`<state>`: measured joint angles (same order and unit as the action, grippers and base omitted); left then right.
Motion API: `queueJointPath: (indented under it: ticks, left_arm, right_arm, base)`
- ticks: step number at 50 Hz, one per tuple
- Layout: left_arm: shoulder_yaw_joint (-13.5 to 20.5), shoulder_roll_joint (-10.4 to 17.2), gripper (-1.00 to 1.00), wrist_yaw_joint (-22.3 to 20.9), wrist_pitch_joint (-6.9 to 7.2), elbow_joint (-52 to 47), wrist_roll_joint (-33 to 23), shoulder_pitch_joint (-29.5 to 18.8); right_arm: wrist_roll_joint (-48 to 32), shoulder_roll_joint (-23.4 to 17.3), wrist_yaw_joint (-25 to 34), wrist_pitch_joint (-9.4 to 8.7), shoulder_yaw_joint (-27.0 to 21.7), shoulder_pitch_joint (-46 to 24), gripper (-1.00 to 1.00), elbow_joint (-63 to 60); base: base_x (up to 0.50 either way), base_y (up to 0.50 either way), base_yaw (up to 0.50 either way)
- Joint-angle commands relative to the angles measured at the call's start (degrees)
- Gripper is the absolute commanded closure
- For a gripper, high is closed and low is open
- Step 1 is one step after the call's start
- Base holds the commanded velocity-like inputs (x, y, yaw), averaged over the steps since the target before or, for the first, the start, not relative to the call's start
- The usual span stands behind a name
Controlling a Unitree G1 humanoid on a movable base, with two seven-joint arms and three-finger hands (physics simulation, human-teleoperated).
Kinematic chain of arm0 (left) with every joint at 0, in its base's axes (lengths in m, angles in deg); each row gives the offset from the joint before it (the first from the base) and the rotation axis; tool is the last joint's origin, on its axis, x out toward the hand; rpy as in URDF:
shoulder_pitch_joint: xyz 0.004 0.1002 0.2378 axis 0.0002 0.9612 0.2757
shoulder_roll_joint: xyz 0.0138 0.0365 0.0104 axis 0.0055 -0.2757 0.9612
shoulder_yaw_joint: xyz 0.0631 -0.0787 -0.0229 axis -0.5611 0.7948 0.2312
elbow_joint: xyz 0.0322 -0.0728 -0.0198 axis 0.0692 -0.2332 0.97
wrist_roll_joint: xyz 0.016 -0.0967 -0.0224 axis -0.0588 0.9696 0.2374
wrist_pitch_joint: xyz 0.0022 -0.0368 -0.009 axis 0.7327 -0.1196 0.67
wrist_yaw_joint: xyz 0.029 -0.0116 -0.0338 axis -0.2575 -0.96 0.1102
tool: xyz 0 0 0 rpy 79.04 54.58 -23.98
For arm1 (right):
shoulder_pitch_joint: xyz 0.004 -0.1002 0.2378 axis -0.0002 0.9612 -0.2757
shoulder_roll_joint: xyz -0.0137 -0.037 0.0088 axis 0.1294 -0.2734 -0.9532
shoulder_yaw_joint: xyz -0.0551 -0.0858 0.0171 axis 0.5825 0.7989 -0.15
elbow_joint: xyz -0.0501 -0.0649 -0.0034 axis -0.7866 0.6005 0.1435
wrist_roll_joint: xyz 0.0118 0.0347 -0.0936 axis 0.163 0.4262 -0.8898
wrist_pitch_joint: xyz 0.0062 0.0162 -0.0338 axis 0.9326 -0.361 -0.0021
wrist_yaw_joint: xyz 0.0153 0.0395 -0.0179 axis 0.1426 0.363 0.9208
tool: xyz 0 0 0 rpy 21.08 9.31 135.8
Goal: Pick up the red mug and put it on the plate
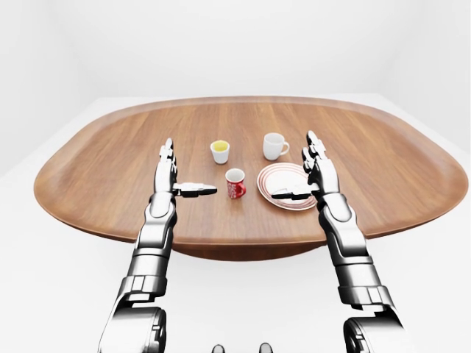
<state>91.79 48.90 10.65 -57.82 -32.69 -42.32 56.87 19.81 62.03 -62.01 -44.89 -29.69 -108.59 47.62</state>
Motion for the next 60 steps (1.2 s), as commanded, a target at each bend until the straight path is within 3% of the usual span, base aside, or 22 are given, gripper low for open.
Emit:
queueJointPath:
  ticks: [1,60]
  left_arm:
    - [0.0,-0.2,-1.00,0.0,0.00,0.2,-0.2,0.2]
    - [0.0,-0.2,-1.00,-0.2,0.00,-3.6,-0.5,0.9]
  right_arm:
    - [-0.6,0.1,0.1,0.00,0.1,-0.2,-1.00,0.5]
    - [-2.9,0.5,1.1,0.00,0.7,-0.3,-1.00,-2.9]
  base:
    - [0.19,0.00,0.00]
    - [0.18,0.00,0.00]
